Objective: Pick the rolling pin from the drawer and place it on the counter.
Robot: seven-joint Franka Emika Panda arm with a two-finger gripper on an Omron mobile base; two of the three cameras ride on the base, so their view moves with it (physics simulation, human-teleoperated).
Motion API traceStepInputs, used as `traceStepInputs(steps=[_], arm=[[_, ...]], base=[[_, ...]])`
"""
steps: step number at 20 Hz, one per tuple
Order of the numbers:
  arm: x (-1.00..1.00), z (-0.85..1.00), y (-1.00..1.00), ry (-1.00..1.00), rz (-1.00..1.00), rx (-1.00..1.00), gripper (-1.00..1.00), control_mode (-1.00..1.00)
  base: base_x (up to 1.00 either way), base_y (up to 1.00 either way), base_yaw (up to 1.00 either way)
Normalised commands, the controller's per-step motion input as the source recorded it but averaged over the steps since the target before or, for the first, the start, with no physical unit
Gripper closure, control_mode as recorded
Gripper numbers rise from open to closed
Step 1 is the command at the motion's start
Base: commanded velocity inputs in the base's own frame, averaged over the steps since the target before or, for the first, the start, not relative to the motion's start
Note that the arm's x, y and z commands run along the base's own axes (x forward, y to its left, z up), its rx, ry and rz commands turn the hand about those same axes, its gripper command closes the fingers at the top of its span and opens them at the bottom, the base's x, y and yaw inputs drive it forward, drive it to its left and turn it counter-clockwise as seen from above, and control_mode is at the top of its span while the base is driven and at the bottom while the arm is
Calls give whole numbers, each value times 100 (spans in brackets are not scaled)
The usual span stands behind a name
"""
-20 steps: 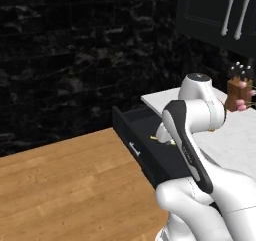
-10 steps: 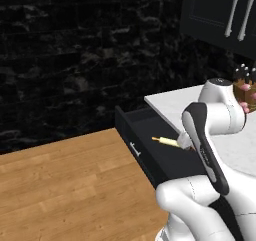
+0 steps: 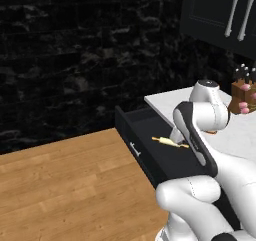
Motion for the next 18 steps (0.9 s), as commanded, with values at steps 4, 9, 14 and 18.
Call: traceStepInputs(steps=[4, 9, 14, 18], arm=[[100, -46, 4, 5, 0, 0, -100, -100], [75, -23, 19, 0, 0, 0, -100, -100], [47, -23, 44, 1, -2, 0, -100, -100], [89, -67, 8, 0, 6, 0, -100, -100]], base=[[0, 0, 0], [0, 0, 0], [0, 0, 0], [0, 0, 0]])
